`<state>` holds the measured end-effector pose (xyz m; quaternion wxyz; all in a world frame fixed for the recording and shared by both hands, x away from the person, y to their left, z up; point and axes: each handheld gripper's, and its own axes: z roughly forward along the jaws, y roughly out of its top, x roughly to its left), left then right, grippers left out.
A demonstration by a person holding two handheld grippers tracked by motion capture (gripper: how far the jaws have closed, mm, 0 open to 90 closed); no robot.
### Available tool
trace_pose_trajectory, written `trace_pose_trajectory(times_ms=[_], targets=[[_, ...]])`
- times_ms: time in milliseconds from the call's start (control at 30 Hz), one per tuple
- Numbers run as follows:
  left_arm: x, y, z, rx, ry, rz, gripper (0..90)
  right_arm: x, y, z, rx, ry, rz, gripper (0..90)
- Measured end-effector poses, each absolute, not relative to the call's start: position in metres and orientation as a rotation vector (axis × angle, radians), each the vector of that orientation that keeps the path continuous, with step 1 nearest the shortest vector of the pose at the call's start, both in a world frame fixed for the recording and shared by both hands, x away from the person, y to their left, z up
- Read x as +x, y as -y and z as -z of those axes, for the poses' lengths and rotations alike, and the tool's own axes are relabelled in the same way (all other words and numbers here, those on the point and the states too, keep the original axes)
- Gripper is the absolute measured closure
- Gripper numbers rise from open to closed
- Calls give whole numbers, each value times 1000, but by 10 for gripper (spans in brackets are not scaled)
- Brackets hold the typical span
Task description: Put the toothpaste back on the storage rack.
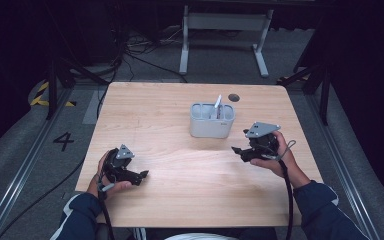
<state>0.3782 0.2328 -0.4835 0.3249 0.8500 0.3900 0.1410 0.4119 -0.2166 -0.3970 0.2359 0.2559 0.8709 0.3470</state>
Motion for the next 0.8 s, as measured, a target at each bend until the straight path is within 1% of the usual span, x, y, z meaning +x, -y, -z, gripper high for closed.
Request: trace_pose_trajectory(times_ms=[800], targets=[[378, -233, 483, 2228, -1024, -371, 5, 391, 270, 431, 787, -2393, -837, 262]])
